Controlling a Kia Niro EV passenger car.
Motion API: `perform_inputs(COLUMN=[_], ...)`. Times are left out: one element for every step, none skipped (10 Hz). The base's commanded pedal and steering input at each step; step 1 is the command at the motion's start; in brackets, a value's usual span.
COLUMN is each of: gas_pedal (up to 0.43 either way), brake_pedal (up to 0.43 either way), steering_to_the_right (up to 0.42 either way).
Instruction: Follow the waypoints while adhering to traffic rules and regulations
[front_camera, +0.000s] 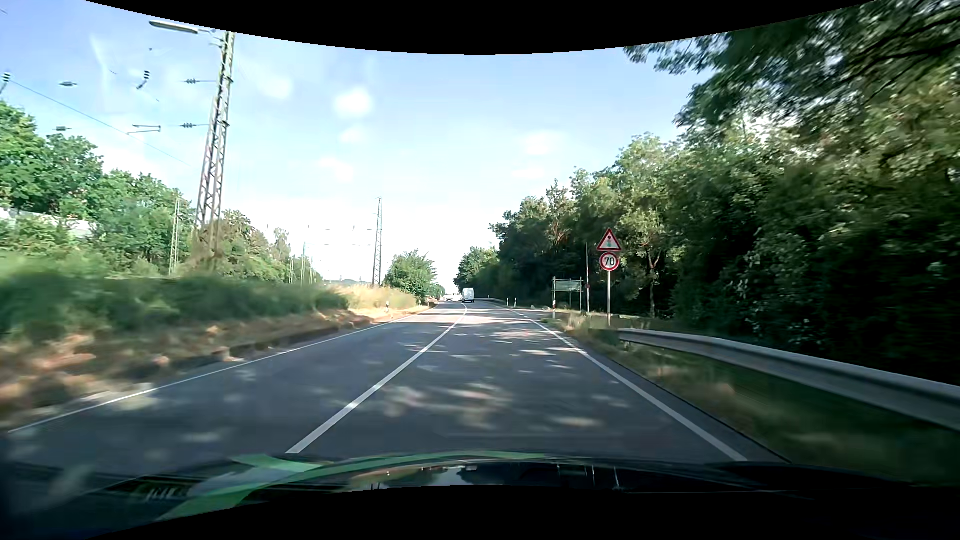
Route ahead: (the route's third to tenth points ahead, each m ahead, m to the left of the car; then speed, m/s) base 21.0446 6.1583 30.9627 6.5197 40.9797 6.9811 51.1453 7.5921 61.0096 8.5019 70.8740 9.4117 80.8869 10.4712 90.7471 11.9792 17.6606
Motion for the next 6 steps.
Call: perform_inputs(gas_pedal=[0.189, 0.197, 0.197, 0.209, 0.22, 0.22], brake_pedal=[0.0, 0.0, 0.0, 0.0, 0.0, 0.0], steering_to_the_right=[-0.004, -0.005, -0.005, -0.005, -0.006, -0.007])
